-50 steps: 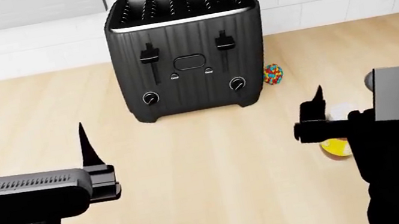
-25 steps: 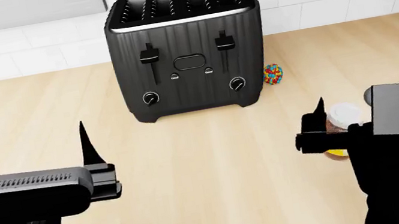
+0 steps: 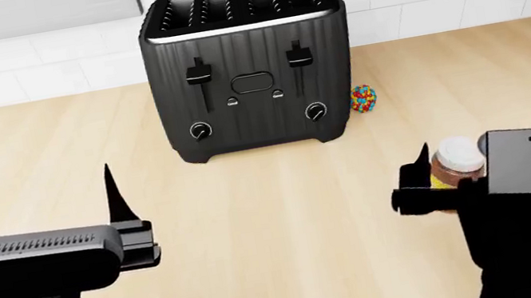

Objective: Pick the boxed food and honey bottle from the counter and place them in the cabinets closest to them.

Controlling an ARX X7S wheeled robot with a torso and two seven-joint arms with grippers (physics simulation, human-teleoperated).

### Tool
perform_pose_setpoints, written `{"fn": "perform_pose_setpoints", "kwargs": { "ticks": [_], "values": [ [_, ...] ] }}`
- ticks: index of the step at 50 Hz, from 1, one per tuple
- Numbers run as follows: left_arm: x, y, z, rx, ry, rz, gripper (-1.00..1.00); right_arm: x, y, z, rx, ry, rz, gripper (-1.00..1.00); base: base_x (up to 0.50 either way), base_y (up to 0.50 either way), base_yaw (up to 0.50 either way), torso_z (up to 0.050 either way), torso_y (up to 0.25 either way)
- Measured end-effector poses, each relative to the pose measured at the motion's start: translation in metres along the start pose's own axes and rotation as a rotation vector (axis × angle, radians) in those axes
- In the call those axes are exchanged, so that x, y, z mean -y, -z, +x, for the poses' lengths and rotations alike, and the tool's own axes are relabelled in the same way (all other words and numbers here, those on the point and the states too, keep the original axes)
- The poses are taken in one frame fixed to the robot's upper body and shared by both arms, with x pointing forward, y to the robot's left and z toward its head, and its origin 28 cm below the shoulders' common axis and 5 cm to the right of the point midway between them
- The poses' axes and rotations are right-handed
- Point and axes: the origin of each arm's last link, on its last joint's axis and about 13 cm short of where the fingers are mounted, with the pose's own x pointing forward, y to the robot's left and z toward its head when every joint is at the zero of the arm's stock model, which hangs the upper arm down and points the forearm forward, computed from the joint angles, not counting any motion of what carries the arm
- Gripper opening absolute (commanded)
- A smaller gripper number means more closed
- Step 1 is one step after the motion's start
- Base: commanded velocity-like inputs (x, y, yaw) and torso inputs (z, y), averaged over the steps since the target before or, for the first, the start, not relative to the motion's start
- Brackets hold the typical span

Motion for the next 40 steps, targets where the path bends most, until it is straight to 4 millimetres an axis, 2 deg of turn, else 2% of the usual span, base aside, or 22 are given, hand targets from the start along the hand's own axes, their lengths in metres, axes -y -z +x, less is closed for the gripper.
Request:
{"fn": "perform_pose_setpoints", "kwargs": {
  "ticks": [31, 32, 40],
  "values": [
    [-0.001, -0.001, 0.0, -0.005, -0.003, 0.012, 1.0, -0.004, 0.021, 0.003, -0.031, -0.004, 0.014, 1.0, 0.0, 0.0, 0.0, 0.0, 0.0],
    [-0.001, -0.001, 0.0, -0.004, -0.003, 0.012, 1.0, -0.004, 0.022, 0.003, -0.031, -0.003, 0.015, -1.0, 0.0, 0.0, 0.0, 0.0, 0.0],
    [-0.002, -0.001, -0.001, -0.006, -0.004, 0.014, 1.0, -0.003, 0.023, 0.001, -0.022, 0.007, 0.026, -1.0, 0.0, 0.0, 0.0, 0.0, 0.0]
  ]
}}
